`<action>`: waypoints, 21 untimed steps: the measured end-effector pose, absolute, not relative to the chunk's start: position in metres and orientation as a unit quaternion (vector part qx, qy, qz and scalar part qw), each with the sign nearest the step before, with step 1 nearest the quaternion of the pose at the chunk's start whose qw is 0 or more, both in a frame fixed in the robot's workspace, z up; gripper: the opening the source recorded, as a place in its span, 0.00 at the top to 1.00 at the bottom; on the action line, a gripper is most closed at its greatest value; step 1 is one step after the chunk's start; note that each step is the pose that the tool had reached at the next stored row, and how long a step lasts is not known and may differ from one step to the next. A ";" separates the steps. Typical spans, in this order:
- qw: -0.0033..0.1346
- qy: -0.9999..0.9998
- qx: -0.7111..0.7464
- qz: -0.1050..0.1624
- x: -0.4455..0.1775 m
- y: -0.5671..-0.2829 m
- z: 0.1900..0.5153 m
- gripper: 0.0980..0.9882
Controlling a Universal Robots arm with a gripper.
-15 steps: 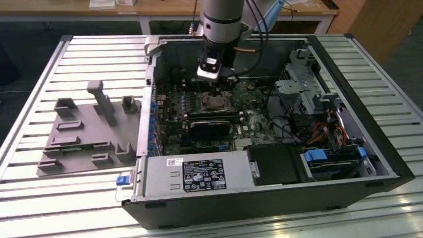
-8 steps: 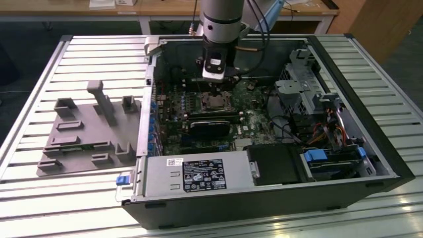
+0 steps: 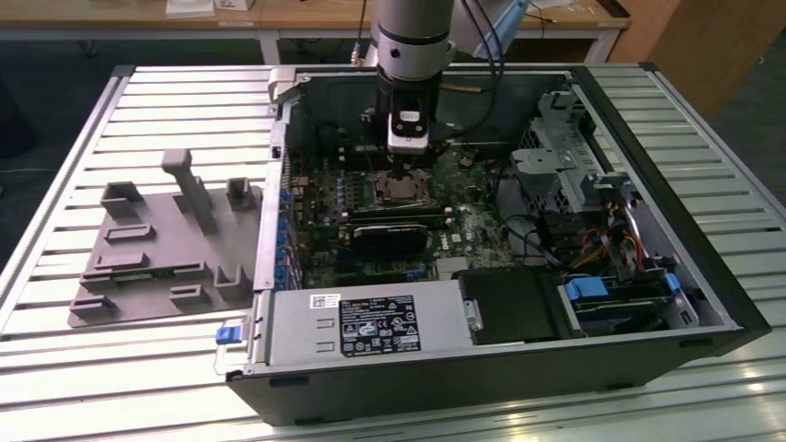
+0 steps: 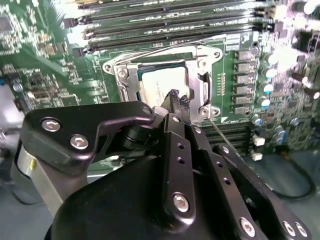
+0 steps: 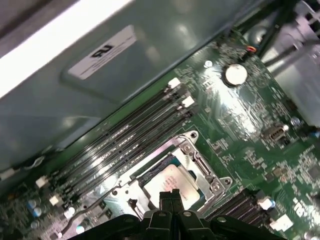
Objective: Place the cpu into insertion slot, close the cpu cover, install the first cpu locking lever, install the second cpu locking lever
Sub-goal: 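Close the cpu cover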
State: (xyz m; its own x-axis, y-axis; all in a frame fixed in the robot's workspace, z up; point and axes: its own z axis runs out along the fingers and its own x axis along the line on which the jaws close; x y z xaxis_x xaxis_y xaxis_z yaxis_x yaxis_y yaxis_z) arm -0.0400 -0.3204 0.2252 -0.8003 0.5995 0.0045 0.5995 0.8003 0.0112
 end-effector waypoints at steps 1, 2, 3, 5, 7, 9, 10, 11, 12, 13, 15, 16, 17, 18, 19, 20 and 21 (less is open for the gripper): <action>0.000 -0.952 -0.307 -0.006 -0.040 -0.320 0.225 1.00; 0.000 -0.954 -0.299 -0.006 -0.040 -0.320 0.225 1.00; 0.000 -0.957 -0.290 -0.006 -0.040 -0.320 0.225 1.00; 0.001 -0.962 -0.273 -0.006 -0.040 -0.320 0.225 1.00; 0.001 -0.967 -0.256 -0.006 -0.040 -0.320 0.225 1.00; 0.001 -0.971 -0.240 -0.006 -0.040 -0.320 0.225 1.00; 0.001 -0.973 -0.231 -0.006 -0.040 -0.320 0.225 1.00; 0.001 -0.975 -0.222 -0.006 -0.040 -0.320 0.225 1.00; 0.001 -0.977 -0.213 -0.006 -0.040 -0.320 0.225 1.00; 0.001 -0.979 -0.204 -0.006 -0.040 -0.320 0.225 1.00; 0.001 -0.982 -0.186 -0.006 -0.040 -0.320 0.225 1.00; 0.001 -0.984 -0.178 -0.006 -0.040 -0.320 0.224 1.00; 0.001 -0.986 -0.169 -0.006 -0.040 -0.320 0.224 1.00; 0.001 -0.987 -0.161 -0.006 -0.040 -0.320 0.224 1.00; 0.001 -0.988 -0.151 -0.006 -0.040 -0.320 0.224 1.00; 0.001 -0.990 -0.143 -0.006 -0.040 -0.320 0.224 1.00; 0.001 -0.991 -0.136 -0.006 -0.040 -0.320 0.224 1.00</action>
